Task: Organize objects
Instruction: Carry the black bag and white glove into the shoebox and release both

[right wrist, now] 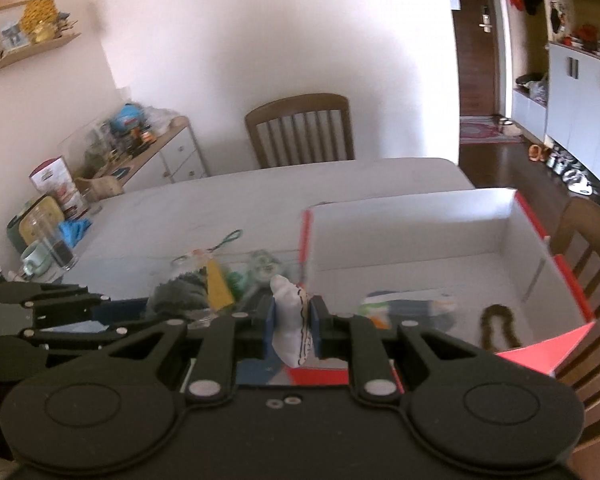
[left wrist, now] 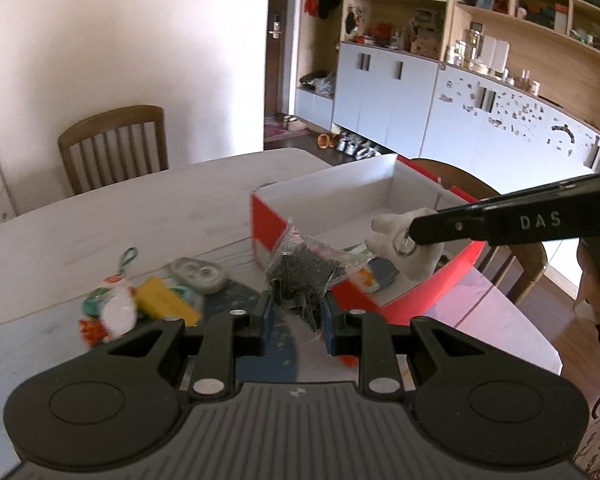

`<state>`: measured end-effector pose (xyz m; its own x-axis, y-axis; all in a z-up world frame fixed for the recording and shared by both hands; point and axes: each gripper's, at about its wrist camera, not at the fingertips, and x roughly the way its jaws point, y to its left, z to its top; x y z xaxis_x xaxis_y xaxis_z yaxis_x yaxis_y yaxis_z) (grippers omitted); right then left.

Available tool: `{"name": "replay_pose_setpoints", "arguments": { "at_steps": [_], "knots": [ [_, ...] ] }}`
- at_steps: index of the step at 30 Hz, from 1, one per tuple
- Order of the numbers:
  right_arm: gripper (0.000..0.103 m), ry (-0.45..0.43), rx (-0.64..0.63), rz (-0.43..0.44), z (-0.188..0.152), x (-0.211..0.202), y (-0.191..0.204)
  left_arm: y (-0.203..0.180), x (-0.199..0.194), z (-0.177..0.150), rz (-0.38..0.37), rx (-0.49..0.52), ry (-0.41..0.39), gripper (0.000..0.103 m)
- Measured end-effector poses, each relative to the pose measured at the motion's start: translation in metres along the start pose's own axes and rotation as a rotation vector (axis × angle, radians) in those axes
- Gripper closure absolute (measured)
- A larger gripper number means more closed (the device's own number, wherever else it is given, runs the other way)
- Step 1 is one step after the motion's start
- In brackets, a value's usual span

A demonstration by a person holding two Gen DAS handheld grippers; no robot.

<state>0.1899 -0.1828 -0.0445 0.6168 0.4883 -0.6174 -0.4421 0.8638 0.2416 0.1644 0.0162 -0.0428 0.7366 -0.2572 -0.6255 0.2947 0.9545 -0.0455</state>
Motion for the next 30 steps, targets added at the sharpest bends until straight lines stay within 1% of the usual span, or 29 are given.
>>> {"name": "replay_pose_setpoints", "arguments": {
  "at_steps": [11, 18, 25, 30],
  "knots": [
    [0.086, -0.009, 0.038, -0.064, 0.006, -0.004, -0.075, -0.05, 0.047, 0.031, -0.021, 0.043, 0.021, 0.079],
    [0.086, 0.026, 0.049, -0.088, 0.008, 0.01, -0.11, -0.07, 0.083, 0.058, -0.022, 0.055, 0.038, 0.079],
    [0.086, 0.096, 0.015, -0.123, 0.008, 0.037, -0.127, -0.077, 0.131, 0.083, -0.001, 0.062, 0.117, 0.079],
    [0.086, 0.153, -0.007, -0.128, 0.006, 0.057, -0.133, -0.079, 0.165, 0.094, 0.028, 0.069, 0.173, 0.079]
  ]
}}
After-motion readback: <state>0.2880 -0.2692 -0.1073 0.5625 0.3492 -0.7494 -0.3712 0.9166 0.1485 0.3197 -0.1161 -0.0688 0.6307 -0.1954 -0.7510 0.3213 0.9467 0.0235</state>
